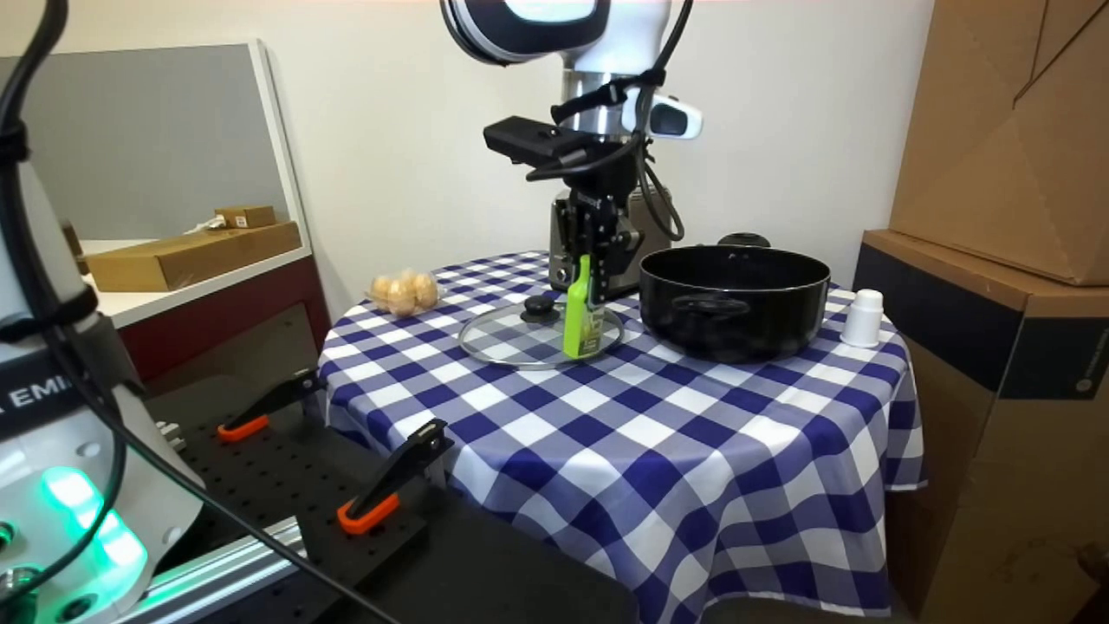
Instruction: Move the green bottle to the right
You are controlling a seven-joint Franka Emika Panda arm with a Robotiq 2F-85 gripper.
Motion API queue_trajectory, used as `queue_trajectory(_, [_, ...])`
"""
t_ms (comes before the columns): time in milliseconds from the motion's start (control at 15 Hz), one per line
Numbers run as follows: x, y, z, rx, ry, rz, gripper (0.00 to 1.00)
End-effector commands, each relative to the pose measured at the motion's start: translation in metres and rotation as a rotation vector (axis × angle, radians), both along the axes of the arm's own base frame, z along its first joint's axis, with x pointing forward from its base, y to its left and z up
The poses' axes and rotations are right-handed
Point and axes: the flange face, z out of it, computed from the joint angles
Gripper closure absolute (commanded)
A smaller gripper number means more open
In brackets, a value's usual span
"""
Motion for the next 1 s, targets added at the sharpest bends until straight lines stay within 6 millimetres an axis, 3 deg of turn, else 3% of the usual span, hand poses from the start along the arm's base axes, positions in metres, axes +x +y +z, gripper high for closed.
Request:
queue_trajectory(0, [-0.011,-0.022,-0.017,-0.012,0.077,-0.057,0.92])
queue_trajectory(333, [-0.017,-0.030,-0.033,-0.035,0.134,-0.093,0.92])
queue_trajectory(933, [0.013,-0.007,-0.008,-0.096,0.064,-0.066,0.92])
